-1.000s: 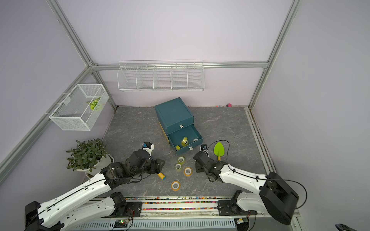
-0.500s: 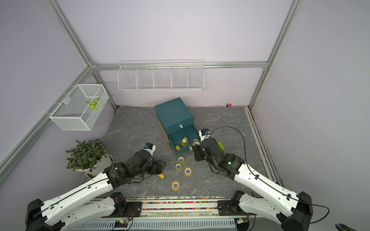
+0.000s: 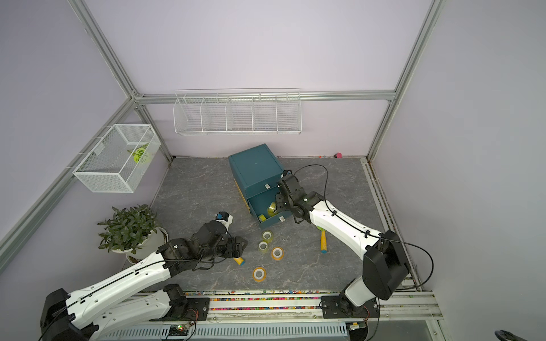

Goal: Place the transparent tape into the drawer according to color
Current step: Place the tape in the drawer.

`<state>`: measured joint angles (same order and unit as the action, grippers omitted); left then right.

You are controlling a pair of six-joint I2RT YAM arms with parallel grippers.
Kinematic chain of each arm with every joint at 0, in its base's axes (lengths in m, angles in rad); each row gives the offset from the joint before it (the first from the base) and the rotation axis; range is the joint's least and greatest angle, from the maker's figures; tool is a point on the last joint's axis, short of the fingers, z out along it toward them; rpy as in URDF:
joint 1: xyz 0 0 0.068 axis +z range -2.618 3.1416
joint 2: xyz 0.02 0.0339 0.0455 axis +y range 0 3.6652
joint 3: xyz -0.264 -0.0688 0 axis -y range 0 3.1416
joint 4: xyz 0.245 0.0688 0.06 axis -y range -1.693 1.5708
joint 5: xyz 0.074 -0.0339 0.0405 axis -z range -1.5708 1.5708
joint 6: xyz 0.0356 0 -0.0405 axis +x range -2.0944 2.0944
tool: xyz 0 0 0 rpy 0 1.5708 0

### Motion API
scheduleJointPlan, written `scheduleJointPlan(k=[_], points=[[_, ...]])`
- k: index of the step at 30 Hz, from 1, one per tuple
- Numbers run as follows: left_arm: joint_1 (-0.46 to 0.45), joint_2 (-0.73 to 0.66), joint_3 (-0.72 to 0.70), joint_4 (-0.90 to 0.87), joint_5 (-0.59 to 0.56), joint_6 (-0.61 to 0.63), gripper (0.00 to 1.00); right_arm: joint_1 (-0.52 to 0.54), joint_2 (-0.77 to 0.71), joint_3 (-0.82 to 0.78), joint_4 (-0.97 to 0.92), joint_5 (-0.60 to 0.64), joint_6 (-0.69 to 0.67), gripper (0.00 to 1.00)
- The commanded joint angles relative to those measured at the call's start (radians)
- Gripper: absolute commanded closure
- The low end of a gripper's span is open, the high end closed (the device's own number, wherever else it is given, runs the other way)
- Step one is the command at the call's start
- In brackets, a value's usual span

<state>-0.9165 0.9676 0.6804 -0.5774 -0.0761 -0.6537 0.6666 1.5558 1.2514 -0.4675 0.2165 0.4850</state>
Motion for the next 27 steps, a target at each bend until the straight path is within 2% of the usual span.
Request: scheduleJointPlan(k=[1,3,8,17,21,27], points=[[-0.002,0.026,0.001,0.019,0.023,0.011,0.14,-0.009,0.036,0.045,-0.058,0.031,0.011,0.57],[-0.001,0.039,0.001,0.023,0.027,0.013,0.14,-0.009,0.054,0.059,-0.075,0.033,0.018,0.54],[-0.001,0.052,0.0,0.033,0.033,0.016,0.14,-0.009,0.055,0.064,-0.065,0.014,0.031,0.4],[-0.001,0.083,0.007,0.048,0.052,0.032,0.14,-0.009,-0.076,0.048,-0.071,-0.02,0.032,0.39],[-0.011,0.093,0.016,0.053,0.055,0.039,0.14,-0.002,-0.226,-0.09,0.026,-0.11,0.034,0.4],[-0.063,0.15,0.042,0.065,0.033,0.051,0.14,0.017,-0.446,-0.308,0.087,-0.152,0.09,0.4]])
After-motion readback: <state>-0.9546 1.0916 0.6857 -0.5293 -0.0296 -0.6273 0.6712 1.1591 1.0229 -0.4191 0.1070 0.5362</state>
